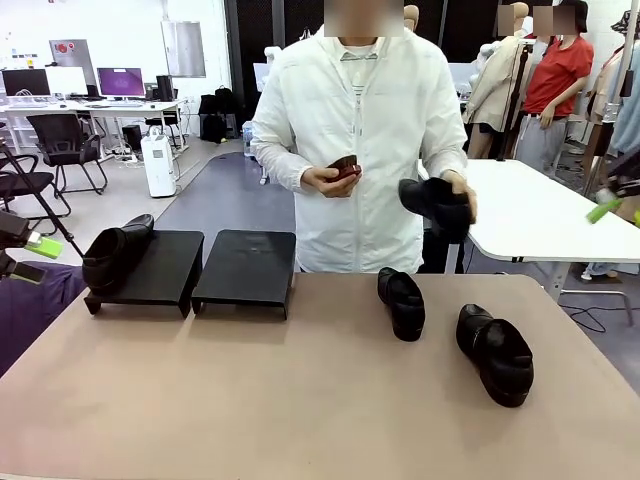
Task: Organize the shoes by placing them on the stand.
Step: Pick up one Shoe and place it in the middle of the table.
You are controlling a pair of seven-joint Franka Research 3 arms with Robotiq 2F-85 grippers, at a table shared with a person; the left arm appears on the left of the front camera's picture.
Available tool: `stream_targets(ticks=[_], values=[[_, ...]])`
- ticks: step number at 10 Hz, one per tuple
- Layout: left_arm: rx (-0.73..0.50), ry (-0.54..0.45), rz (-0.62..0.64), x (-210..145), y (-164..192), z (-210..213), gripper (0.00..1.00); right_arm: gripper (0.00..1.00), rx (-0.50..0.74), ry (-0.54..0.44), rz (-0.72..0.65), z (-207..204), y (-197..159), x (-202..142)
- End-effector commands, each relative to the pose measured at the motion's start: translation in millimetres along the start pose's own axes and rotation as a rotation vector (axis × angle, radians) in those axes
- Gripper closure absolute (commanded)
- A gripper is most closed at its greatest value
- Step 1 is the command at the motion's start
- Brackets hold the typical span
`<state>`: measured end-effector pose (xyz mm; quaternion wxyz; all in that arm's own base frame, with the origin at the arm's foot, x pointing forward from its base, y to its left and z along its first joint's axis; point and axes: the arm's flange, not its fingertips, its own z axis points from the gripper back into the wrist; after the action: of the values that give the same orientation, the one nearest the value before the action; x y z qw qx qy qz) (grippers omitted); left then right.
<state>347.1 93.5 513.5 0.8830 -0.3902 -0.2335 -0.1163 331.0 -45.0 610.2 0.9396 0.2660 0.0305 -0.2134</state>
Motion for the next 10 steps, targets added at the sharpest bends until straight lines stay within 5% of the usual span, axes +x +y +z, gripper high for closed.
stream_targets(ticks=[1, 3, 5, 9, 10], values=[[-0.008, -0.013, -0.021, -2.6, 1.1, -1.5, 0.00, 0.00, -0.109, 0.073, 0.147, 18.3, 4.1, 8.7], [-0.008, -0.013, -0.021, -2.6, 1.1, -1.5, 0.00, 0.00, -0.160, 0.216, 0.325, 100.7, -58.4, -50.2], [-0.008, -0.013, -0.021, -2.6, 1.1, -1.5, 0.00, 0.00, -0.170, 0.195, 0.352, 144.3, -103.6, -81.1], [-0.008, -0.013, -0.021, -2.6, 1.1, -1.5, 0.00, 0.00, -0.075, 0.104, 0.294, 143.8, -140.2, -83.8], [-0.008, -0.013, -0.021, -2.6, 1.1, -1.5, 0.00, 0.00, -0.116, 0.156, 0.335, 149.4, -145.1, -99.5]])
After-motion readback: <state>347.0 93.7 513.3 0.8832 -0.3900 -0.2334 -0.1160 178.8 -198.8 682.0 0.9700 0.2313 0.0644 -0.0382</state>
